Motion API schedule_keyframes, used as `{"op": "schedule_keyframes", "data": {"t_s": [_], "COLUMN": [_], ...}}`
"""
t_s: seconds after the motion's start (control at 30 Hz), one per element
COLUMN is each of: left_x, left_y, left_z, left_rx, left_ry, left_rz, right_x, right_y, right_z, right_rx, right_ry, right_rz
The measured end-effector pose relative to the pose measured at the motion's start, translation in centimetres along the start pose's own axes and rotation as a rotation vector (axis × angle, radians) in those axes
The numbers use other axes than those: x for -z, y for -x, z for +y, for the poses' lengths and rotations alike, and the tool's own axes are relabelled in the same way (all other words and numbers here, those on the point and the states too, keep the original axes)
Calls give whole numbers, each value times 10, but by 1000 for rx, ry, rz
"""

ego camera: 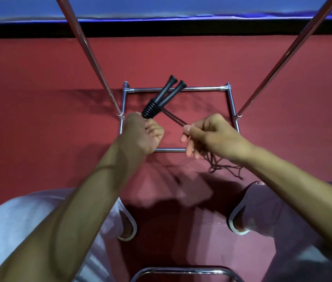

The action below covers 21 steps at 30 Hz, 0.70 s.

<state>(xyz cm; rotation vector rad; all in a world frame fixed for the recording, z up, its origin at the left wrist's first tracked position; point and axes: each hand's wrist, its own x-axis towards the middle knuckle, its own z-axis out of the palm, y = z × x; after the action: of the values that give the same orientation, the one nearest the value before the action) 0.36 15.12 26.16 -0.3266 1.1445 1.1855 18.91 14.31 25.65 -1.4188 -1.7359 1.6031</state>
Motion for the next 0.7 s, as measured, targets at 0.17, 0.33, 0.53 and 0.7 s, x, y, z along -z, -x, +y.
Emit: {"op": "schedule_keyframes", "data": {"t_s": [0.17,0.33,0.53,0.7], "left_x": [0,0,-2,-2], "left_y": [-4,-4,-7,-3], "left_z": [-14,-14,-14,-13], "left_rx": [-1054,-1506,-1384,-1212], "left_ry": [-931,-1437,-1570,-1719], "left_rz": [269,294,370,316], "right_x": [17,26,33,41], "right_y": [10,8,10,10], "right_z": [-25,-15,-10,-4], "right_rx": [-283,-430,-95,434], "right_ry": [-536,-538,120,784], "right_rz": [-213,-239,-4,70]}}
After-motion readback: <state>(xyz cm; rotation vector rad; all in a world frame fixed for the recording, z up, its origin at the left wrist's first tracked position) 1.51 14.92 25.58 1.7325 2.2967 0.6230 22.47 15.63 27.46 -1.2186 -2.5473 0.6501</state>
